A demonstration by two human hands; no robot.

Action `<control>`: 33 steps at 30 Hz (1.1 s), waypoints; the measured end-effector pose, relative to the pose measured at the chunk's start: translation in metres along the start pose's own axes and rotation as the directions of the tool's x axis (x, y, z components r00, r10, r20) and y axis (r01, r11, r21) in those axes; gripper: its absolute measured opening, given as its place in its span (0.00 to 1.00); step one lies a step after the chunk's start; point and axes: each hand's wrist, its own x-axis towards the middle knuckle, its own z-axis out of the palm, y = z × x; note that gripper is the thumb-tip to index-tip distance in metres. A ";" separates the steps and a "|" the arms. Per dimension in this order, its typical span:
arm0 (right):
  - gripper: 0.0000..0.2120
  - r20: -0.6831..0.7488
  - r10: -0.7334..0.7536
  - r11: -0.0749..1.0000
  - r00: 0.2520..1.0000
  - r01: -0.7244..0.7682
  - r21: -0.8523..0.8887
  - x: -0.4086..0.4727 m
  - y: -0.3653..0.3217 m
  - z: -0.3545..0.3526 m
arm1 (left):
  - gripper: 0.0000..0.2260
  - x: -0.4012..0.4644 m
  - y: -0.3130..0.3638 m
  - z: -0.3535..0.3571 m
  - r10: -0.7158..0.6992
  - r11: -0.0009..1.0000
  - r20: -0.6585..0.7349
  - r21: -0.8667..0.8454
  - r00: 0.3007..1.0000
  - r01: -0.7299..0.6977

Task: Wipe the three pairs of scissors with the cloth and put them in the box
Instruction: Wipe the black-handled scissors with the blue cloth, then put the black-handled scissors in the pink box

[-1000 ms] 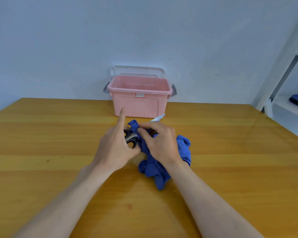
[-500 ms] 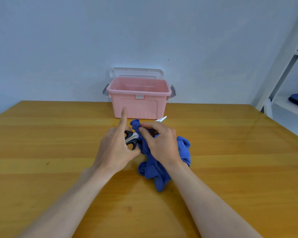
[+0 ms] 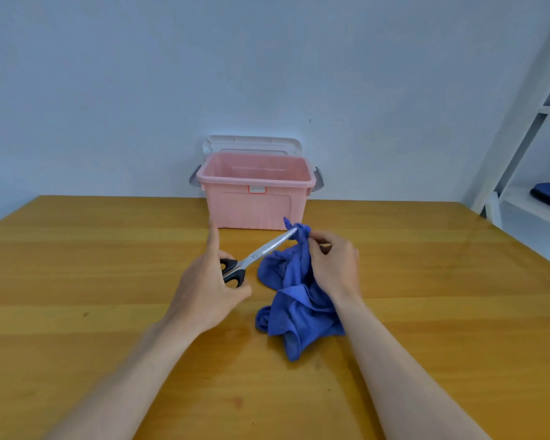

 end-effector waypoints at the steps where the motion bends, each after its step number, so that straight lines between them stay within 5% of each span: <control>1: 0.10 0.012 0.018 0.998 1.000 -0.017 -0.056 0.001 0.002 -0.001 | 0.51 0.001 -0.002 -0.002 -0.021 0.999 -0.019 -0.039 1.000 0.021; 6: 0.09 0.056 0.024 0.986 0.998 -0.014 -0.164 0.004 -0.004 -0.012 | 0.30 0.008 -0.001 -0.014 -0.139 0.941 0.000 -0.311 0.990 0.133; 8: 0.08 0.030 -0.034 0.997 0.999 0.036 -0.072 0.001 -0.020 -0.013 | 0.12 0.012 -0.002 -0.016 -0.145 0.911 0.082 -0.377 0.986 0.165; 9: 0.08 0.052 -0.014 0.999 0.999 0.012 0.046 -0.001 -0.030 -0.011 | 0.10 0.015 -0.001 -0.015 -0.144 0.886 0.126 -0.424 0.981 0.185; 12: 0.11 0.370 0.135 0.894 0.919 -0.274 0.355 -0.012 -0.063 -0.001 | 0.10 0.025 0.009 -0.017 -0.215 0.766 0.196 -0.574 0.957 0.290; 15: 0.11 0.515 0.108 0.857 0.851 -0.342 0.386 -0.014 -0.081 0.012 | 0.12 0.036 0.025 -0.018 -0.168 0.711 0.243 -0.642 0.955 0.288; 21: 0.10 0.416 0.019 0.896 0.909 -0.200 0.396 0.014 -0.103 0.028 | 0.13 0.059 0.050 -0.009 -0.018 0.811 0.164 -0.575 0.986 0.110; 26: 0.07 0.374 0.065 0.881 0.925 -0.229 0.414 0.047 -0.110 0.037 | 0.17 0.079 0.055 -0.005 -0.011 0.718 0.122 -0.689 0.993 0.093; 33: 0.09 0.288 0.023 0.902 0.957 -0.144 0.408 0.107 -0.119 0.033 | 0.21 0.097 0.022 -0.023 -0.073 0.727 0.038 -0.683 0.997 0.079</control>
